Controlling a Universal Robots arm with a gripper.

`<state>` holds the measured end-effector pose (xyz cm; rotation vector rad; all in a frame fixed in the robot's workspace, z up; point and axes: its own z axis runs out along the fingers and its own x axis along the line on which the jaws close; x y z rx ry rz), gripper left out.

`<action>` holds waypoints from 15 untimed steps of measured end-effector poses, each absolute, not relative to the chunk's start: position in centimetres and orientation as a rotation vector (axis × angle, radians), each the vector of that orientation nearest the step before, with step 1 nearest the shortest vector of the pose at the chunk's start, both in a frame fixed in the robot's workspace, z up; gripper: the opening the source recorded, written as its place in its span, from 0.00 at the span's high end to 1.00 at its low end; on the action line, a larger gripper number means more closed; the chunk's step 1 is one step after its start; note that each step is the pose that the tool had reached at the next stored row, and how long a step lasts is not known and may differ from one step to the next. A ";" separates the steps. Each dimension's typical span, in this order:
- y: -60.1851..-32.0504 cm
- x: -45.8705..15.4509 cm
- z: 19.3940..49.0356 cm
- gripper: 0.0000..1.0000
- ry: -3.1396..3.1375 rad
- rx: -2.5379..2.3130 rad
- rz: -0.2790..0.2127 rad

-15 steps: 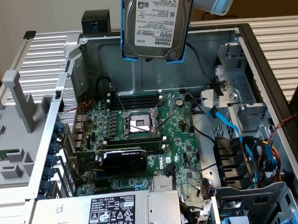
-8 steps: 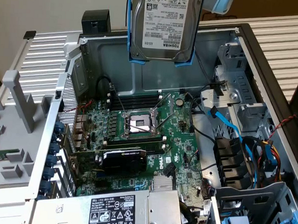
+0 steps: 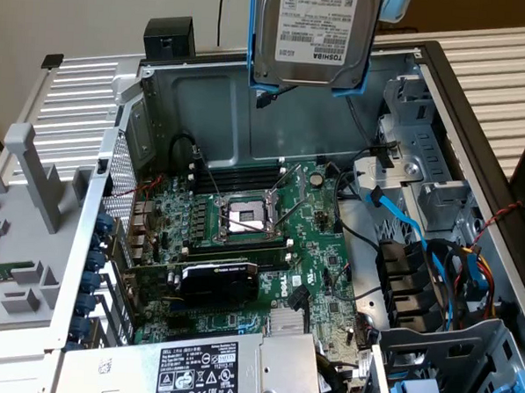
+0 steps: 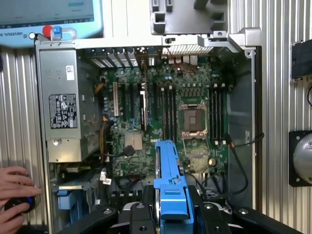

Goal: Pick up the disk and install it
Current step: 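Pick up the disk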

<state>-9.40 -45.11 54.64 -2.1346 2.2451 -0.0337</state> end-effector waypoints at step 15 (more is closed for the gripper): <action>-45.3 -5.1 55.5 0.63 2.211 -2.103 -0.099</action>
